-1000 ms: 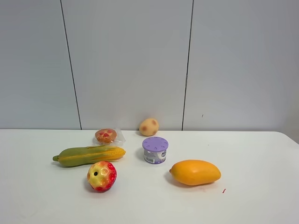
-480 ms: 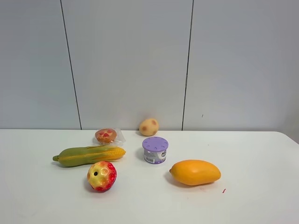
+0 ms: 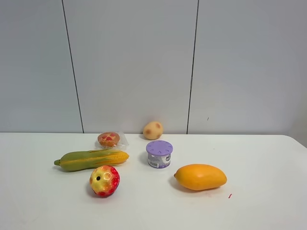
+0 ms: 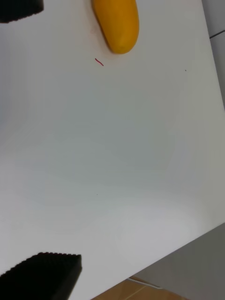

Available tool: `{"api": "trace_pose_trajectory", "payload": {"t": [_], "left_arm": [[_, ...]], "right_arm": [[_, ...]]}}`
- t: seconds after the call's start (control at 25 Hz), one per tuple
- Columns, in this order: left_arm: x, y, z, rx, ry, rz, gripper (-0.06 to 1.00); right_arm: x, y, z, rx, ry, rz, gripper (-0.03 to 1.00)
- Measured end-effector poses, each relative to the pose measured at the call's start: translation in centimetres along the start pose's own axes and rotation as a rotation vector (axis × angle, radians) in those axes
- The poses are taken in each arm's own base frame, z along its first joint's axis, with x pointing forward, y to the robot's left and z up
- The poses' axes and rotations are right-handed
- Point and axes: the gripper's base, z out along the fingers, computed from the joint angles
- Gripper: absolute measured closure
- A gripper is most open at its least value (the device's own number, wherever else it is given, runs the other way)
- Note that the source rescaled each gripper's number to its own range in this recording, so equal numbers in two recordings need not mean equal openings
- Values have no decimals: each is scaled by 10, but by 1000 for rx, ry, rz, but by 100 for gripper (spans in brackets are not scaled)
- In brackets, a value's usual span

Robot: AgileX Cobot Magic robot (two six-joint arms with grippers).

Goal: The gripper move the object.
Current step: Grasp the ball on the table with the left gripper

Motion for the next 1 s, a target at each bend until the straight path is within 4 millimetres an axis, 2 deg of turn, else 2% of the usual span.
{"api": "trace_pose_trajectory", "payload": {"t": [0.24,0.44,0.8,1.0], "left_arm": [[-29,0,21,9,32,-20,-6],[-45,-2,47,60,71,-28,-6],[-49,-1,88,82,199,11,-6],[-53,-14,107,132,197,65,-6]], "right_arm": [[0,0,0,0,0,0,-3],[0,0,0,0,0,0,-3],[0,0,0,0,0,0,-3],[0,0,0,0,0,0,-3]]}}
